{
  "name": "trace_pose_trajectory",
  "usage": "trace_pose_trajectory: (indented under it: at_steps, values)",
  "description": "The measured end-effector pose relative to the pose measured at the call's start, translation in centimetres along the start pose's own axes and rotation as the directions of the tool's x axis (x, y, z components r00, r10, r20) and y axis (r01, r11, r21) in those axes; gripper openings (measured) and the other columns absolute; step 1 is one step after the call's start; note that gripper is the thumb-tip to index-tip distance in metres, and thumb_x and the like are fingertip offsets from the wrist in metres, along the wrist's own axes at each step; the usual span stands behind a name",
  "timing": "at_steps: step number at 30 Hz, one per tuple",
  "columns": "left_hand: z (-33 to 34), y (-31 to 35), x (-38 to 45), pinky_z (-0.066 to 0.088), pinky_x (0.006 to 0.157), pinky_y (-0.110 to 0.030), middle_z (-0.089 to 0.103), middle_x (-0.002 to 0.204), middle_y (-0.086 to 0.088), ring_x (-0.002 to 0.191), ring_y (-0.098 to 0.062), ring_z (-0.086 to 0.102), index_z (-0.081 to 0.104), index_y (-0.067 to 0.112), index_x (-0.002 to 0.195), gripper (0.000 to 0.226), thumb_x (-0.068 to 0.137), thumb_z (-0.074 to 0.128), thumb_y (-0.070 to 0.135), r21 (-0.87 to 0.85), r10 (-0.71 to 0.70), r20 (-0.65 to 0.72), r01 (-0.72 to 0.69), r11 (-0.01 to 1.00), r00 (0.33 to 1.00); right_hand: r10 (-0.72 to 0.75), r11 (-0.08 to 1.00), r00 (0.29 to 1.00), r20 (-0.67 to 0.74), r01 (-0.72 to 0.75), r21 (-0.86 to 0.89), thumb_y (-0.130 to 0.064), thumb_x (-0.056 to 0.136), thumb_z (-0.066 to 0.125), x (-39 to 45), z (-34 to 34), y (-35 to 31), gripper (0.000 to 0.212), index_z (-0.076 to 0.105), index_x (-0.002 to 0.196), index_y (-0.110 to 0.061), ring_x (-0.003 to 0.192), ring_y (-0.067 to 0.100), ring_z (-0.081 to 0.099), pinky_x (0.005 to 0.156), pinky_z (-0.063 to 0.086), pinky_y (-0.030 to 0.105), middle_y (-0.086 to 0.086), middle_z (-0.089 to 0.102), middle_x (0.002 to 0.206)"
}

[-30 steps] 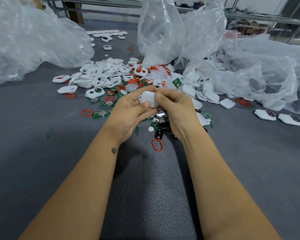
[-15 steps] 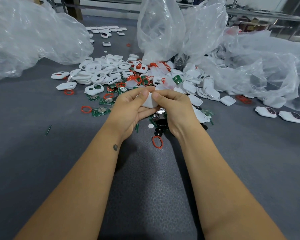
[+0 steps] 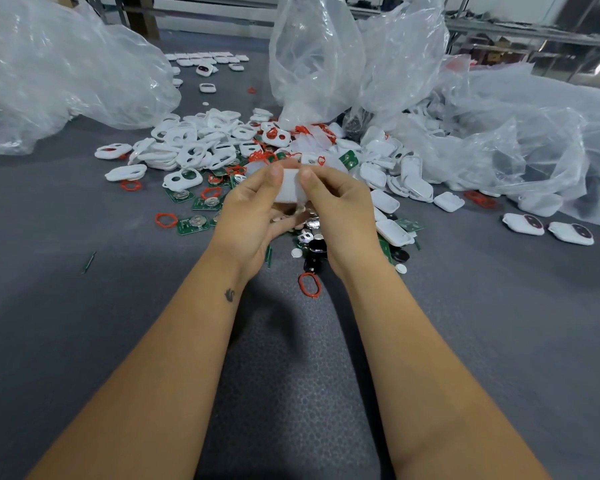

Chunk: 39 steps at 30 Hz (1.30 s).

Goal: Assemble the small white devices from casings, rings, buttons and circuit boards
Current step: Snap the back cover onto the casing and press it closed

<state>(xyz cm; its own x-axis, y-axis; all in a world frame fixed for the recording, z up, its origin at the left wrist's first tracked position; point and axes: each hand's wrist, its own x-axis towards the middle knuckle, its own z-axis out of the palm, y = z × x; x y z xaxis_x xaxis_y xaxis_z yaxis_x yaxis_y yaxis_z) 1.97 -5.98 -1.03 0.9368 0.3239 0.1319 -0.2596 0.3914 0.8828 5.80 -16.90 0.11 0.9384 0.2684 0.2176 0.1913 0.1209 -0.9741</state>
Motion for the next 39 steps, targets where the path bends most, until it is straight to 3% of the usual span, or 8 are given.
trace_pose_trajectory:
  at_steps: [5, 8, 10, 13, 19, 29, 34, 39]
  values:
    - [-0.2, 0.3, 0.2, 0.053, 0.067, -0.019, 0.074, 0.095, 0.006, 0.084, -0.005, 0.068, 0.072, 0.028, 0.094, 0.029, 0.102, 0.045, 0.032, -0.028, 0.029, -0.079, -0.032, 0.999, 0.996, 0.03, 0.999, 0.999, 0.041, -0.029, -0.035, -0.009, 0.088, 0.068, -0.4, 0.4, -0.4, 0.005, 0.067, 0.093, -0.007, 0.068, 0.006, 0.058, 0.068, 0.049, 0.021, 0.001, 0.066, 0.079]
    - [-0.1, 0.1, -0.1, 0.051, 0.063, -0.015, 0.073, 0.077, 0.009, 0.069, 0.001, 0.065, 0.072, 0.021, 0.089, 0.021, 0.099, 0.054, 0.017, 0.089, 0.01, -0.047, -0.006, 0.996, 0.999, 0.113, 0.985, 0.992, -0.057, -0.104, 0.138, -0.008, 0.089, 0.063, -0.1, 0.1, -0.7, 0.005, 0.059, 0.09, -0.011, 0.073, 0.014, 0.059, 0.076, 0.051, 0.038, 0.014, 0.065, 0.084]
    - [0.0, 0.0, -0.2, 0.052, 0.065, -0.016, 0.073, 0.08, 0.007, 0.07, -0.001, 0.065, 0.071, 0.019, 0.096, 0.018, 0.097, 0.056, 0.01, 0.156, 0.012, -0.009, -0.011, 0.988, 1.0, 0.099, 0.988, 0.992, -0.083, -0.088, 0.123, -0.008, 0.09, 0.062, -0.1, -0.3, -0.7, 0.006, 0.059, 0.093, -0.012, 0.079, 0.022, 0.059, 0.08, 0.052, 0.044, 0.023, 0.065, 0.094]
    - [0.0, 0.1, -0.1, 0.051, 0.067, -0.017, 0.071, 0.098, 0.005, 0.079, -0.004, 0.067, 0.069, 0.023, 0.107, 0.02, 0.096, 0.057, 0.011, 0.12, 0.032, -0.023, -0.029, 0.992, 0.999, 0.002, 1.0, 1.0, -0.026, -0.002, -0.008, -0.007, 0.089, 0.066, -0.3, -0.6, -0.6, 0.012, 0.064, 0.091, -0.02, 0.076, 0.02, 0.06, 0.075, 0.053, 0.039, 0.014, 0.064, 0.086]
    - [-0.6, 0.2, 0.0, 0.051, 0.085, -0.025, 0.074, 0.093, 0.004, 0.096, -0.013, 0.066, 0.072, 0.018, 0.098, 0.02, 0.094, 0.057, 0.004, 0.189, 0.133, -0.006, -0.13, 0.973, 0.991, -0.079, 0.984, 0.996, 0.034, 0.083, -0.16, -0.009, 0.085, 0.071, -0.2, -0.5, -0.3, 0.012, 0.075, 0.096, -0.013, 0.088, 0.02, 0.069, 0.084, 0.056, 0.038, 0.002, 0.074, 0.09]
    - [-1.1, 0.3, 0.1, 0.049, 0.097, -0.035, 0.074, 0.097, -0.002, 0.105, -0.023, 0.066, 0.072, 0.01, 0.099, 0.018, 0.09, 0.061, 0.0, 0.211, 0.187, -0.012, -0.181, 0.961, 0.982, -0.179, 0.957, 0.981, 0.076, 0.191, -0.216, -0.01, 0.086, 0.07, -0.4, -0.5, -0.3, 0.007, 0.073, 0.085, -0.016, 0.072, 0.003, 0.06, 0.069, 0.048, 0.02, -0.009, 0.069, 0.076]
    - [-0.9, 0.3, -0.2, 0.048, 0.102, -0.041, 0.069, 0.107, -0.017, 0.11, -0.031, 0.064, 0.068, 0.006, 0.11, 0.022, 0.09, 0.061, 0.0, 0.211, 0.147, -0.063, -0.131, 0.969, 0.987, -0.199, 0.928, 0.974, 0.106, 0.222, -0.3, -0.009, 0.087, 0.068, -0.6, -0.7, -0.5, 0.007, 0.071, 0.082, -0.012, 0.069, -0.002, 0.056, 0.066, 0.043, 0.015, -0.011, 0.066, 0.073]
    - [-0.9, 0.2, -0.5, 0.052, 0.095, -0.041, 0.066, 0.113, -0.025, 0.105, -0.035, 0.065, 0.064, -0.003, 0.118, 0.027, 0.091, 0.059, -0.001, 0.214, 0.111, -0.093, -0.089, 0.973, 0.99, -0.234, 0.874, 0.964, 0.124, 0.264, -0.408, -0.012, 0.088, 0.068, -0.5, -0.7, -0.4, 0.007, 0.073, 0.087, -0.007, 0.076, 0.011, 0.058, 0.071, 0.045, 0.027, 0.001, 0.069, 0.081]
